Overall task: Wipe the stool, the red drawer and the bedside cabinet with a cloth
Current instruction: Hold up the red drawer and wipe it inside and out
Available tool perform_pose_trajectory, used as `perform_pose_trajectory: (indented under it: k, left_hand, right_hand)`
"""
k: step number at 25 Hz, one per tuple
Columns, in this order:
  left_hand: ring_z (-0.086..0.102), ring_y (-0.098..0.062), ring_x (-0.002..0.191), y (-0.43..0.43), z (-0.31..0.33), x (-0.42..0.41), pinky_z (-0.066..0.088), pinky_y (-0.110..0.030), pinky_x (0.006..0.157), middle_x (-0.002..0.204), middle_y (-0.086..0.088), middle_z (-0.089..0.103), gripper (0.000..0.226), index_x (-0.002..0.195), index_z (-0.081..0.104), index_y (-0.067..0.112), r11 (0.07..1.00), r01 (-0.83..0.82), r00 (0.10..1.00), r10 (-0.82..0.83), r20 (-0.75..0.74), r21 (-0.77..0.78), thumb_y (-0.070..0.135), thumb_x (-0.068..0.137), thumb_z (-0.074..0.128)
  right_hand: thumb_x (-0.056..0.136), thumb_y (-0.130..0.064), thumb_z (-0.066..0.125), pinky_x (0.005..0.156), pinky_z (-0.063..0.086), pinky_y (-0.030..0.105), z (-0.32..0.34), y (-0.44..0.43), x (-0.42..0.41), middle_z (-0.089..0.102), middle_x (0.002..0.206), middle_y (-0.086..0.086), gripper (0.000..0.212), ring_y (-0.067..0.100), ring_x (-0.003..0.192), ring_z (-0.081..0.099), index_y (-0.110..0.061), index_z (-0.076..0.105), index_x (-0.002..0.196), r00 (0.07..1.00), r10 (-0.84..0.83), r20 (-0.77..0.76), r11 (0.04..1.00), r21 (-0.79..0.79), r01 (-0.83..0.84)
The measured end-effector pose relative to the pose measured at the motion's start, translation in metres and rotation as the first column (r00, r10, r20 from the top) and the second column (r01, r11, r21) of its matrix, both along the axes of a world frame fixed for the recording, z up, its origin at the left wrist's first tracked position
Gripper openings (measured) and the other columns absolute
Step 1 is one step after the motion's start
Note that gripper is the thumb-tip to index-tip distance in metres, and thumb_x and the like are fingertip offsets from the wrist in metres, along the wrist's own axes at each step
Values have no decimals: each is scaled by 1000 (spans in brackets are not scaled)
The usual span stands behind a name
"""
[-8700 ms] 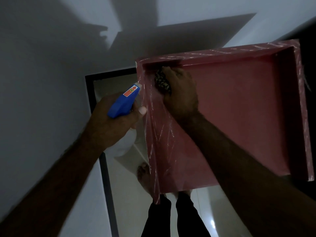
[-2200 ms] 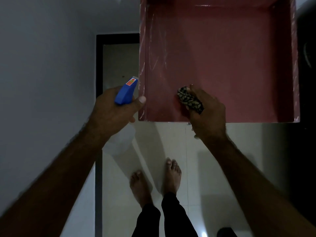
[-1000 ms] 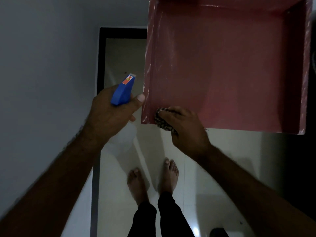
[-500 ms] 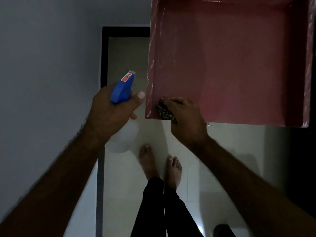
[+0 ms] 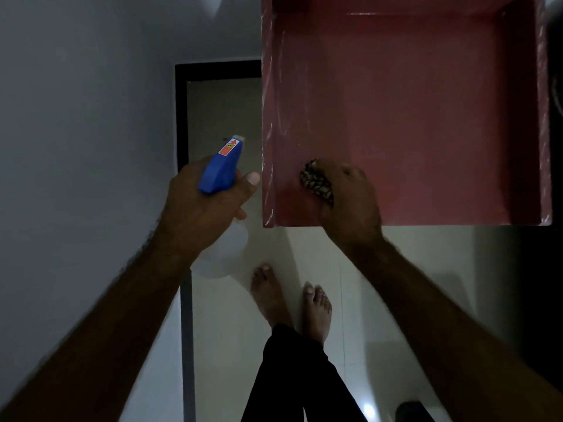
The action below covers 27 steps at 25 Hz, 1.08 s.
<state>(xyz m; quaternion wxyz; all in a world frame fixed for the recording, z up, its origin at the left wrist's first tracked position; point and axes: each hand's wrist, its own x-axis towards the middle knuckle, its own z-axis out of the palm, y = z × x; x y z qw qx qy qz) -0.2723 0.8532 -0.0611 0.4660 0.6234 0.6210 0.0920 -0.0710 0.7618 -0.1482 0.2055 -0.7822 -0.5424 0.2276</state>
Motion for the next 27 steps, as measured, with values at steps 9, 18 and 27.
perform_pose_trajectory:
  k: [9,18,27]
  left_hand:
    - [66,0,63,11,1,5,43,-9,59,77,-7,69,22,82,57,21,999,44,999,-43,31,-13,38,94,63]
    - [64,5,61,22,-4,7,41,1,55,78,-13,68,21,82,57,18,1000,23,997,-23,75,-5,33,94,65]
    - [65,-1,63,33,0,13,43,0,58,80,-21,67,23,88,59,10,999,49,993,-49,107,6,31,93,66]
  right_hand:
    - [76,5,74,99,53,49,-1,12,-15,65,132,14,74,35,120,58,-19,58,144,977,212,-5,976,-41,-212]
    - [73,2,80,95,53,44,6,16,-25,67,131,15,74,35,118,61,-14,60,142,975,223,10,975,-13,-223]
    - [86,-2,71,105,45,36,-6,37,-4,60,140,13,67,32,128,53,-21,53,148,999,-34,10,997,-74,34]
